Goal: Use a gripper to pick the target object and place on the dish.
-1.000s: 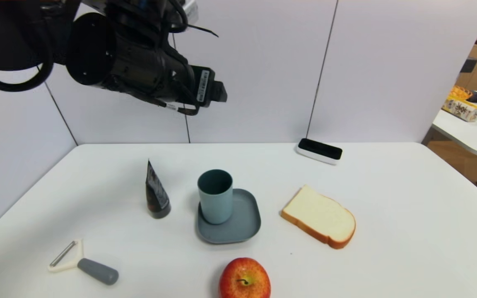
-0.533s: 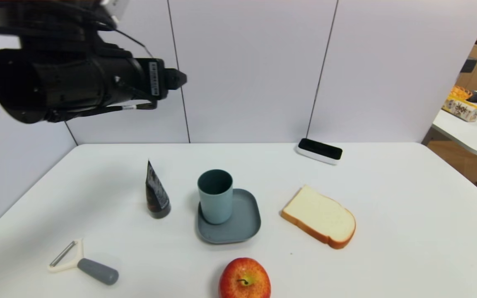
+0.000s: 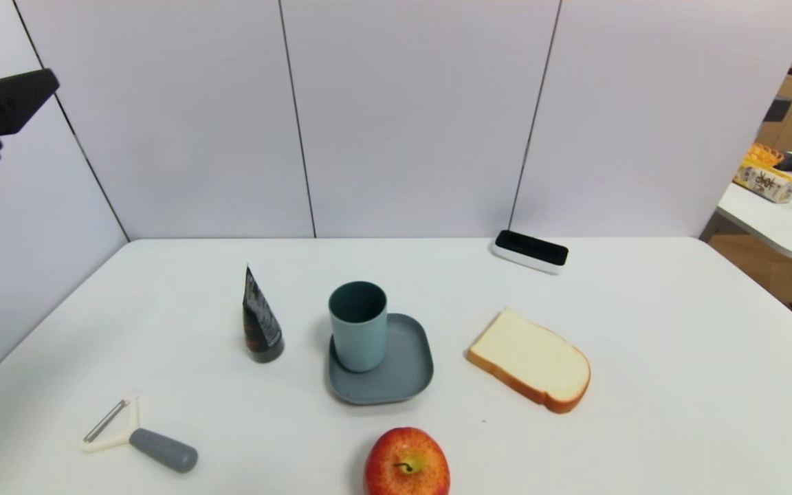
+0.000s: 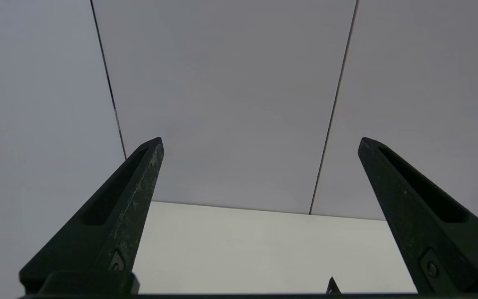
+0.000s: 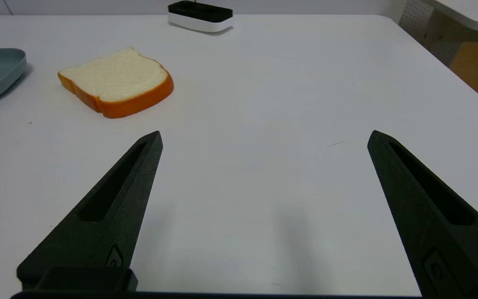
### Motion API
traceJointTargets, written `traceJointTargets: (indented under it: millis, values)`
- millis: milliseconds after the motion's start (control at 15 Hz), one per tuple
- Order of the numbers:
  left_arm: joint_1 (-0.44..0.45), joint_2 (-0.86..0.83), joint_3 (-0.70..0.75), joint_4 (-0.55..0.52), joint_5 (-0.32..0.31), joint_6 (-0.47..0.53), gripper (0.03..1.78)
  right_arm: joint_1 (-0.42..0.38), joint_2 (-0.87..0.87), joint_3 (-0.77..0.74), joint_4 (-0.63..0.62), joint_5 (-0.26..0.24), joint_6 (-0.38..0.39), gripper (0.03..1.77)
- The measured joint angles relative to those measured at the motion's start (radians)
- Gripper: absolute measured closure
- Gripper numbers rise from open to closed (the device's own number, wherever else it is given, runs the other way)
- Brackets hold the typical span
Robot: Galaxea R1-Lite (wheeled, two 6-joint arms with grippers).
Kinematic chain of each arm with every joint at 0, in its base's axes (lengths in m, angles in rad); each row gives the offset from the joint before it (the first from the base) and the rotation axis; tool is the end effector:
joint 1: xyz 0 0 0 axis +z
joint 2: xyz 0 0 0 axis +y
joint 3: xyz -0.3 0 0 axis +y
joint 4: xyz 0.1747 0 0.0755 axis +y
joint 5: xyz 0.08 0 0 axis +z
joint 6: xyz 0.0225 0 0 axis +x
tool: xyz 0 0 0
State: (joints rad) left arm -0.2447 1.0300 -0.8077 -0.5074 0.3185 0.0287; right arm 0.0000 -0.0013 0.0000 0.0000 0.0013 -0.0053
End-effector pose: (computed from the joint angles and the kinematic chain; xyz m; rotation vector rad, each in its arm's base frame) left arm 0.1277 -0.0246 0.3208 -0.0507 -0.2728 0.0772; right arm -0.0229 0.0000 0.0755 -0.0053 -0.0013 0.0013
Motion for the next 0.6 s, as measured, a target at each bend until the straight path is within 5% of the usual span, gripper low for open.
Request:
traceJointTargets:
  millis: [600]
  values:
    - [0.169,-0.461,0.373,0.159,-0.213,0.003,0.12,0.0,0.0,0.0,0.0,0.0,0.0,0.09]
